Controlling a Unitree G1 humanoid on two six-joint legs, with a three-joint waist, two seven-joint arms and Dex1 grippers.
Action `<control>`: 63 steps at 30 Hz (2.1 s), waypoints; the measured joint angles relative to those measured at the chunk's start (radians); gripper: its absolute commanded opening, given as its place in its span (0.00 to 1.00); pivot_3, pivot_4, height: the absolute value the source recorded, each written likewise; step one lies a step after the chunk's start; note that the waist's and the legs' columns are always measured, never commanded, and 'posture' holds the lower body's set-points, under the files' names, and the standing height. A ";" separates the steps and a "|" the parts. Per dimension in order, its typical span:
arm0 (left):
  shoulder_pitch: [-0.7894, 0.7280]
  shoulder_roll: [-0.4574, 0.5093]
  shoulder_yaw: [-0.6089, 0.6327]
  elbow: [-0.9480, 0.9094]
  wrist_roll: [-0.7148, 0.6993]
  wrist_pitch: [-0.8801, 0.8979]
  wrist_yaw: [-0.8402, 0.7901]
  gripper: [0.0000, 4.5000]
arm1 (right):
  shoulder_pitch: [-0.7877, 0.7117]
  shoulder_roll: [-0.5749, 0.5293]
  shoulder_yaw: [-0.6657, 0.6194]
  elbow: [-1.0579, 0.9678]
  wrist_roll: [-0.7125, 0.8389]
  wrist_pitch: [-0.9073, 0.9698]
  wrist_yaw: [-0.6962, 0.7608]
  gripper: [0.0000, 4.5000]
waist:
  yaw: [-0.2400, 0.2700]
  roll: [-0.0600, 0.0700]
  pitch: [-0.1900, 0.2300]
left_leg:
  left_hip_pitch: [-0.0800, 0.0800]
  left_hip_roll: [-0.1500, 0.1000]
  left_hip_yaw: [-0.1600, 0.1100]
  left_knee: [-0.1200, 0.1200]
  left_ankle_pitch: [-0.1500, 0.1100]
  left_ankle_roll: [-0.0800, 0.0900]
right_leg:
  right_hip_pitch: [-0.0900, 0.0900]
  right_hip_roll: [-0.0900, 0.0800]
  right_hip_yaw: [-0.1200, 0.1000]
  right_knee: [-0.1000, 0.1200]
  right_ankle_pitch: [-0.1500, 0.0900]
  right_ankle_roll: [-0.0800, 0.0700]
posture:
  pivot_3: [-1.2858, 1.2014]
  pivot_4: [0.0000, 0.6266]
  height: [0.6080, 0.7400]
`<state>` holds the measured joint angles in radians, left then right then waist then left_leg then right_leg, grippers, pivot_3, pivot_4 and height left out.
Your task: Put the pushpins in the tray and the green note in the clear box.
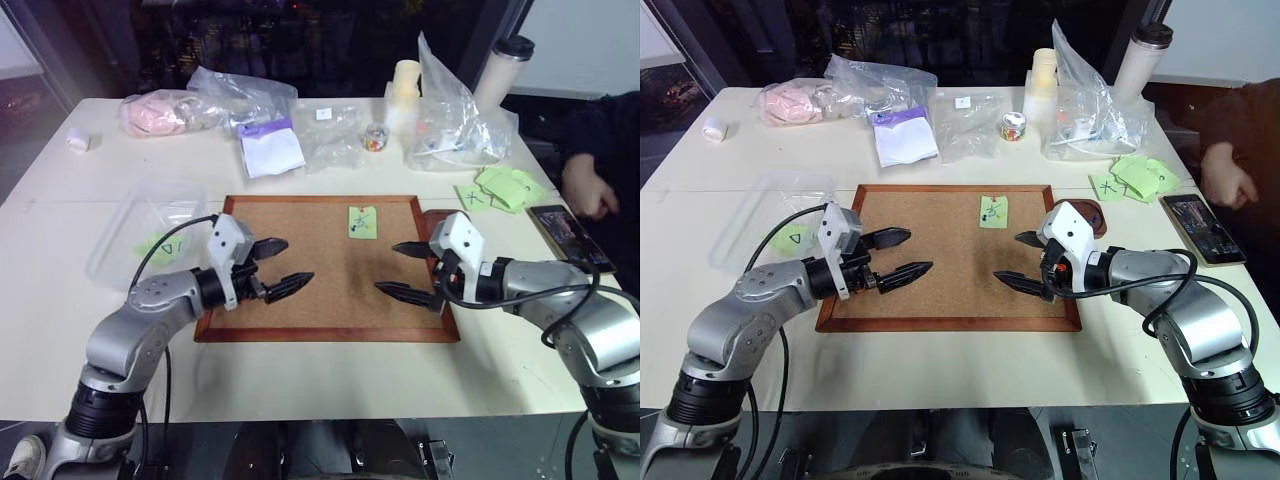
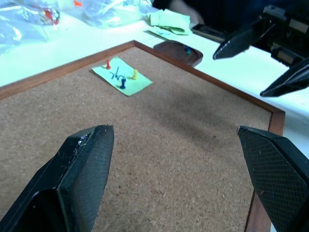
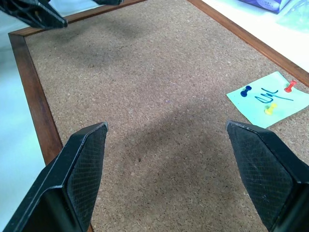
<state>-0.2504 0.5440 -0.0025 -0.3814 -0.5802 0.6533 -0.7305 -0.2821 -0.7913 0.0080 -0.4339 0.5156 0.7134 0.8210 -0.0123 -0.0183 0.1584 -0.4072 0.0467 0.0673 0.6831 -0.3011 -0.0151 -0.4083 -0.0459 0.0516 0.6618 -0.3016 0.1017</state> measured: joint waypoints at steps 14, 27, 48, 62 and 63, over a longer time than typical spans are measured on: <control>0.007 0.005 0.002 -0.014 -0.039 0.036 0.015 0.99 | -0.014 0.000 0.000 0.008 -0.001 0.000 0.011 0.90 | 0.000 0.000 0.000 | 0.000 0.000 0.000 0.000 0.000 0.000 | 0.000 0.000 0.000 0.000 0.000 0.000 | 0.52 0.24 1.00; 0.009 0.018 0.006 -0.004 0.005 -0.012 0.019 0.61 | -0.032 0.000 0.003 0.028 -0.003 0.000 0.023 0.90 | 0.000 0.000 0.000 | 0.000 0.000 0.000 0.000 0.000 0.000 | 0.000 0.000 0.000 0.000 0.000 0.000 | 0.52 0.24 1.00; -0.107 -0.176 -0.181 0.357 0.331 -0.322 0.073 0.01 | -0.412 0.219 0.146 0.470 -0.231 -0.020 -0.143 0.90 | -0.001 0.000 0.000 | -0.001 0.000 0.007 0.000 0.001 -0.001 | -0.003 0.000 0.001 0.002 0.000 0.000 | 0.52 0.24 1.00; -0.070 -0.188 -0.176 0.384 0.374 -0.351 0.064 0.00 | -0.594 0.388 0.204 0.861 -0.378 -0.102 -0.176 0.50 | -0.006 0.001 -0.001 | 0.000 0.001 0.008 0.000 0.001 -0.001 | -0.003 -0.001 0.001 0.003 0.000 0.000 | 0.52 0.24 1.00; -0.067 -0.188 -0.175 0.381 0.374 -0.350 0.064 0.00 | -0.604 0.395 0.204 0.886 -0.388 -0.116 -0.176 0.50 | -0.006 0.001 -0.001 | 0.000 0.001 0.008 0.000 0.001 -0.001 | -0.003 -0.001 0.001 0.003 0.000 0.000 | 0.52 0.24 1.00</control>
<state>-0.3175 0.3560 -0.1773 -0.0005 -0.2063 0.3032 -0.6666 -0.8857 -0.3961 0.2119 0.4516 0.1280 0.5971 0.6446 -0.0185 -0.0169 0.1576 -0.4074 0.0473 0.0750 0.6833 -0.3005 -0.0159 -0.4113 -0.0465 0.0522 0.6649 -0.3015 0.1018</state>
